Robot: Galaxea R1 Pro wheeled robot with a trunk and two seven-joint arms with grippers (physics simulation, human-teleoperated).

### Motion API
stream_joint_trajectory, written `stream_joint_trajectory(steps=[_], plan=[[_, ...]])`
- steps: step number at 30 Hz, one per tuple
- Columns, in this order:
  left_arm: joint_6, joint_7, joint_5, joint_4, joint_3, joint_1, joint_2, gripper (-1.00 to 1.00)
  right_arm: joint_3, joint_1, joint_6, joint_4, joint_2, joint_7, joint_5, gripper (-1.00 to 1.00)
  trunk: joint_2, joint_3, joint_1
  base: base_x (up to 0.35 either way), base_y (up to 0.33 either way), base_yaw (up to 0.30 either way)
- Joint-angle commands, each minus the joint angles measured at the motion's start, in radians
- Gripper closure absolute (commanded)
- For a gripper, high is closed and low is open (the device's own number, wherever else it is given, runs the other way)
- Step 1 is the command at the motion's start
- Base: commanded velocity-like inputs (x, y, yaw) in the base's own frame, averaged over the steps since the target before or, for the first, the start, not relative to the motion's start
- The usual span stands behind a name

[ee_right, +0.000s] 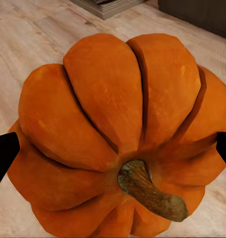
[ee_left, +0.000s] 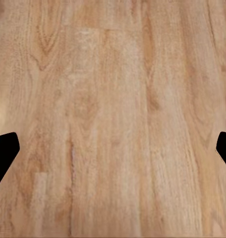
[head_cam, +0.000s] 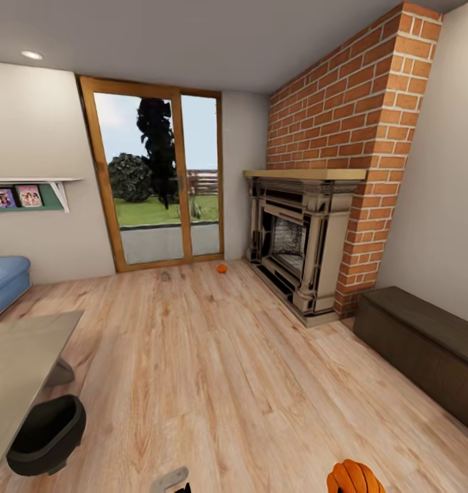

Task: Place each of the two pumpkins and all three candles from the living room inside a cabinet in the living room (use any cabinet), then make sure every cabinet is closed, and position the cauldron so it is next to a table in the living room.

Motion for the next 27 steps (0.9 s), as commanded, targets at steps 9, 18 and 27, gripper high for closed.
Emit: stream_joint_trajectory(steps=[9, 18, 27], plan=[[-0.005, 0.007, 0.002, -0.003, -0.008, -0.001, 0.002, -1.0, 0.007, -0.125, 0.0, 0.187, 0.0, -0.018, -0.003, 1.0, -0.001, -0.001, 0.001, 0.329, -0.113, 0.0], [-0.005, 0.007, 0.002, -0.003, -0.008, -0.001, 0.002, -1.0, 0.007, -0.26, -0.013, 0.383, -0.007, -0.016, 0.001, 1.0, -0.001, -0.001, 0.001, 0.328, -0.128, 0.0], [-0.004, 0.008, 0.002, -0.003, -0.007, -0.001, 0.002, -1.0, 0.016, -0.265, -0.079, 0.391, -0.002, -0.009, 0.008, 1.0, -0.001, -0.001, 0.001, 0.322, -0.154, 0.025]])
